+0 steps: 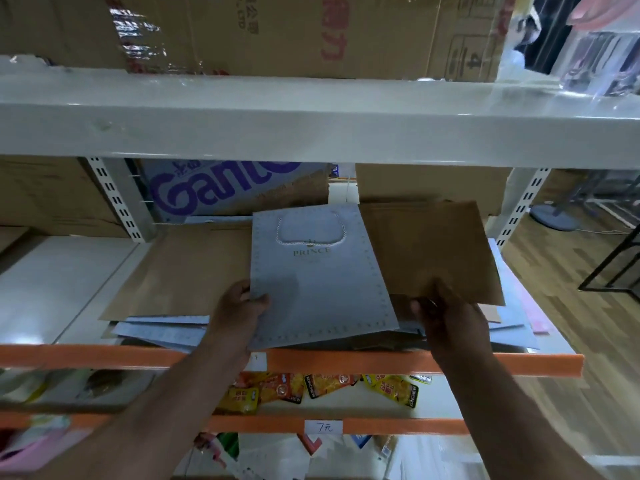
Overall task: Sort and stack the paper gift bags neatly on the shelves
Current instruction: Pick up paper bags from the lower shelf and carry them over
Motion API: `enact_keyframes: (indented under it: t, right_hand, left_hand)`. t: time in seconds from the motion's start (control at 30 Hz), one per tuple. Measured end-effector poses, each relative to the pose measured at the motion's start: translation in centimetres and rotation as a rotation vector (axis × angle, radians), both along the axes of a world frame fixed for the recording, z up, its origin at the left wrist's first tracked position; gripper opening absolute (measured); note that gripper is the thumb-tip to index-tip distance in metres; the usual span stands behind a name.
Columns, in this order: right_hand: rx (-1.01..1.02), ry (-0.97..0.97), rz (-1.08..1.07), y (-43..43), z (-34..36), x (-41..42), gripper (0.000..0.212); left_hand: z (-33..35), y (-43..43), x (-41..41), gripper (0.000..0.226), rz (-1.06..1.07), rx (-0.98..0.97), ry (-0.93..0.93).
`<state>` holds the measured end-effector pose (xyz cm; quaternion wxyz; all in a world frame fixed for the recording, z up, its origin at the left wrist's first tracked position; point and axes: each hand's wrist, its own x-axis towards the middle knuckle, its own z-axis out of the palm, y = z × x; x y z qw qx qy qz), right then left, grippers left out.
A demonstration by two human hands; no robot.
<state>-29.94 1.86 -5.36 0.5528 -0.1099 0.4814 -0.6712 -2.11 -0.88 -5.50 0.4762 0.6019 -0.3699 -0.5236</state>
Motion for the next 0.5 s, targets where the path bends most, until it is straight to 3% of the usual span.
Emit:
enact_keyframes:
  t: [0.03,0.1,0.17,0.33,0.5]
  right_hand:
    - [-0.093,-0.150,0.008,-0.2,-0.4,0.1,0.034]
    - [-0.099,-0.043,-0.050,-0.4,-0.3,1.7,0.025]
    - [-0.060,-0.091,-0.033,-0.8,0.1,3.5,0.012]
    - [-0.086,-0.040,0.104,-0.8,1.2,10.1,0.010]
    - [-0.131,-0.071,0.188,-0.1,1.7,18.8,0.023]
  left_hand:
    - [0.1,0.3,0.6,0.020,0.021,-0.006,0.014]
    - [0.3,1.0,2.0,0.022,0.044,-0.012,0.047]
    - [0.5,1.8,3.6,0.024,0.076,-0.024,0.093]
    - [1.8,4.9,9.2,0.027,0.196,-0.064,0.163]
    - [1.9,8.3,17.9,0.022,0.288,-0.052,0.121]
